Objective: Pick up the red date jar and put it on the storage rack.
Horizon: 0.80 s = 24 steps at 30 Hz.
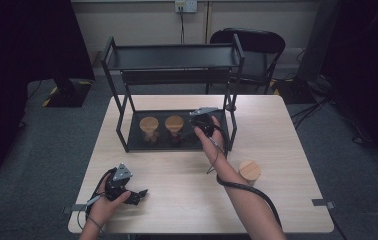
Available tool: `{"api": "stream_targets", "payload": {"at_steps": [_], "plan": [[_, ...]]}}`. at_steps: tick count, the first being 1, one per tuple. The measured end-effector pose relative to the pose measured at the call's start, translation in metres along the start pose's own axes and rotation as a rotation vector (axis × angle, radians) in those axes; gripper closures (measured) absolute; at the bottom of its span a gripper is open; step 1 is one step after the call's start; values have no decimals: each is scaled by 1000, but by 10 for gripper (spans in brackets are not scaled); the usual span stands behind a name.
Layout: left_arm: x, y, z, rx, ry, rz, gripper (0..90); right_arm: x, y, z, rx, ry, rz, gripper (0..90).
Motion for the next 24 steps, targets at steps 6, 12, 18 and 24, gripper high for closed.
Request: {"api": "stream_targets", "payload": {"at_steps": [6, 12, 18, 24], "plan": [[0, 0, 0, 0, 0, 0, 2, -10, -1, 4, -19, -7, 10, 13], [0, 0, 0, 0, 0, 0, 2, -21, 1, 8, -23, -24, 9, 13], [0, 0, 0, 0, 0, 0, 2, -31, 6, 11, -28, -44, 13, 13], [0, 0, 0, 0, 0, 0, 2, -42, 10, 12, -26, -63, 10, 12]]}}
Point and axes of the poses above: each handheld gripper's, and its own axes: x roughly forward along the jaws, y roughly out of its underside, z roughly to its left, the point moved 4 cm from there along x, roughly forward along the jaws, and after that the axes turned 12 degrees about -y, right-handed, at the moved point
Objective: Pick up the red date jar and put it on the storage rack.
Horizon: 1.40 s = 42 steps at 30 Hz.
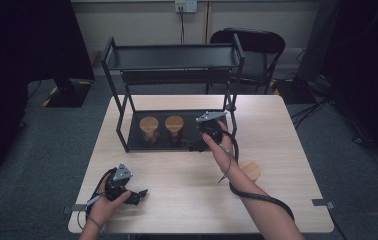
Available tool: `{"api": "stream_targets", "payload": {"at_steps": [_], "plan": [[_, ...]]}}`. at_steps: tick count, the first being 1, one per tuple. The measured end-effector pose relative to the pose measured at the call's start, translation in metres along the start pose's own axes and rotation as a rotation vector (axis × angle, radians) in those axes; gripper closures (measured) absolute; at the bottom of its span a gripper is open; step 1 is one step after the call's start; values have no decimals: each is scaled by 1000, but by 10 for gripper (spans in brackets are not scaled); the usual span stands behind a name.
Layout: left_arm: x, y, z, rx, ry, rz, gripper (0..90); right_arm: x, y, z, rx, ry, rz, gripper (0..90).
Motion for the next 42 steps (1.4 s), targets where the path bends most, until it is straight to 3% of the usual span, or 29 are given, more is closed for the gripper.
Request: {"api": "stream_targets", "payload": {"at_steps": [21, 42], "plan": [[0, 0, 0, 0, 0, 0, 2, -42, 17, 0, 3, -16, -16, 11], [0, 0, 0, 0, 0, 0, 2, -77, 43, 1, -8, 9, -23, 12]]}}
Point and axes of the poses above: each handheld gripper's, and its own axes: x roughly forward along the jaws, y roughly out of its underside, z roughly to its left, the point moved 4 cm from there along x, roughly forward along the jaws, and after that the axes turned 12 degrees about -y, right-handed, at the moved point
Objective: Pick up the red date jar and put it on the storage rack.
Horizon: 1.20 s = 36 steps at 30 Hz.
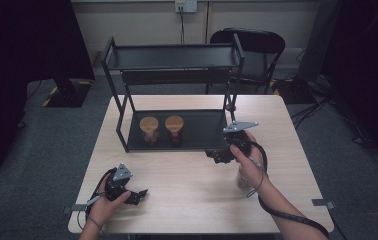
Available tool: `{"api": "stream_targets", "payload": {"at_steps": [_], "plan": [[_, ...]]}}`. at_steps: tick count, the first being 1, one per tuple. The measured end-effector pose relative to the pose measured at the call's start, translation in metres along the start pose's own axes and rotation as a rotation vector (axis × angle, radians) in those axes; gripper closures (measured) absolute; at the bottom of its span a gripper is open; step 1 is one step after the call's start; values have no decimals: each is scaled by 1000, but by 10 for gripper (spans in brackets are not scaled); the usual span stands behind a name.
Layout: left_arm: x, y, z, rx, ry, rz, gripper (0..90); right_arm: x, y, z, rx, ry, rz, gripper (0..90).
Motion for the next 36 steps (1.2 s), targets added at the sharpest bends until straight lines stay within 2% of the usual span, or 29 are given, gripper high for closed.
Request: {"api": "stream_targets", "payload": {"at_steps": [12, 27, 36], "plan": [[0, 0, 0, 0, 0, 0, 2, -17, 17, -1, -1, 17, 12, 13], [0, 0, 0, 0, 0, 0, 2, -35, 39, -6, 27, 24, -5, 13], [0, 0, 0, 0, 0, 0, 2, -44, 49, -7, 26, 31, -6, 12]]}}
Point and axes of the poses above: each handheld gripper's, and its own axes: x roughly forward along the jaws, y roughly out of its underside, z roughly to its left, the point moved 4 cm from there along x, roughly forward along the jaws, and after that the axes turned 12 degrees about -y, right-handed, at the moved point
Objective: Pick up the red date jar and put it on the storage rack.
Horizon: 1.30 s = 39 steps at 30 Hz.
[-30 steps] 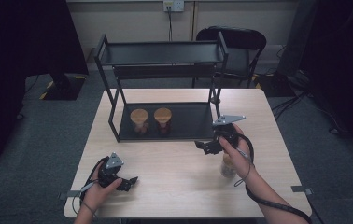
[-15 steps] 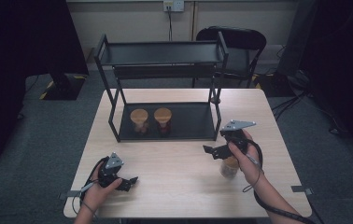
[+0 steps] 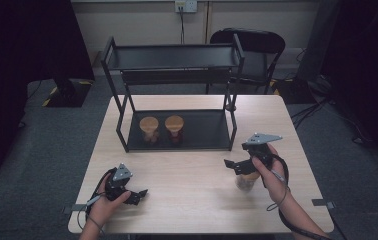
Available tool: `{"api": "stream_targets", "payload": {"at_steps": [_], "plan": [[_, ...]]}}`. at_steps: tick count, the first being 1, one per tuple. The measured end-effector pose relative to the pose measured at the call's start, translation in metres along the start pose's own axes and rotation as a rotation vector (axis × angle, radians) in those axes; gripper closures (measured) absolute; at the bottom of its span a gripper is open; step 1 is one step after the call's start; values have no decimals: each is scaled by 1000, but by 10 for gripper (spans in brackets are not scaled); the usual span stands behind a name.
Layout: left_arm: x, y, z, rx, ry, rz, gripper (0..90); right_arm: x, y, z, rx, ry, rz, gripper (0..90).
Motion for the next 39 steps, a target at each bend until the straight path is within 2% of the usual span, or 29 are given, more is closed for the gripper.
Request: {"api": "stream_targets", "payload": {"at_steps": [23, 39], "plan": [[0, 0, 0, 0, 0, 0, 2, -18, 30, 1, -33, 13, 35, 13], [0, 0, 0, 0, 0, 0, 2, -32, 51, -2, -36, 10, 19, 12]]}}
Point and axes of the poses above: each handheld gripper's, and its own axes: x roughly forward along the jaws, y roughly out of its underside, z roughly to its left, the point moved 4 cm from there along x, roughly forward along the jaws, and after that the axes turned 12 degrees about -y, right-handed, at the moved point
